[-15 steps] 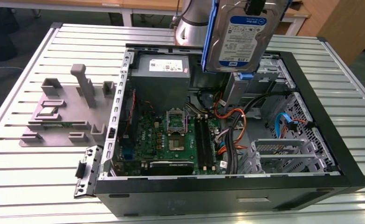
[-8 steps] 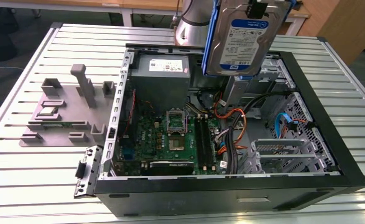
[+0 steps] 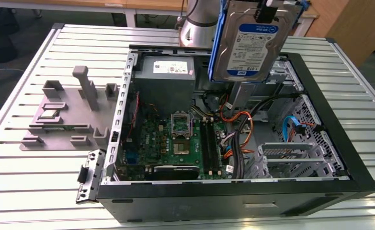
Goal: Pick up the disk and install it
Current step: 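Pick up the disk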
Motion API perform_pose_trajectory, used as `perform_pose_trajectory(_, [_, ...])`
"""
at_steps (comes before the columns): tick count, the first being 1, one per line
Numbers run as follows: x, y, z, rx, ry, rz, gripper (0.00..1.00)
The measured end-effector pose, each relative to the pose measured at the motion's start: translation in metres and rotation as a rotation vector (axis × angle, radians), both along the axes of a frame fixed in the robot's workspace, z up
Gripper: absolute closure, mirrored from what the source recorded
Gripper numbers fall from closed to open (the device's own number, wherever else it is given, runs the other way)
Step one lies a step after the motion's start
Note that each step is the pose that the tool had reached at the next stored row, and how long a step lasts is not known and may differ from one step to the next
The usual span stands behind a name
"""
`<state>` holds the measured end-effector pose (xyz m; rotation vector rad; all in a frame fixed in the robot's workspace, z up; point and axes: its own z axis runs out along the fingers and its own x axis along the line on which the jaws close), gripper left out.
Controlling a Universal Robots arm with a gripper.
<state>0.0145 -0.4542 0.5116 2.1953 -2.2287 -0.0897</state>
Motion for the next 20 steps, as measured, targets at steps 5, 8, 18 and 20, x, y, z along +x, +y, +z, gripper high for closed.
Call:
perform_pose_trajectory(5, [0.0000, -0.0068, 0.0000, -0.0001, 0.0000, 0.000, 0.65])
perform_pose_trajectory(8, [0.0000, -0.0109, 0.0000, 0.0000, 0.0000, 0.000, 0.65])
perform_pose_trajectory(18, [0.0000, -0.0244, 0.0000, 0.0000, 0.0000, 0.000, 0.65])
perform_pose_trajectory(20, [0.0000, -0.0271, 0.0000, 0.0000, 0.0000, 0.000, 0.65])
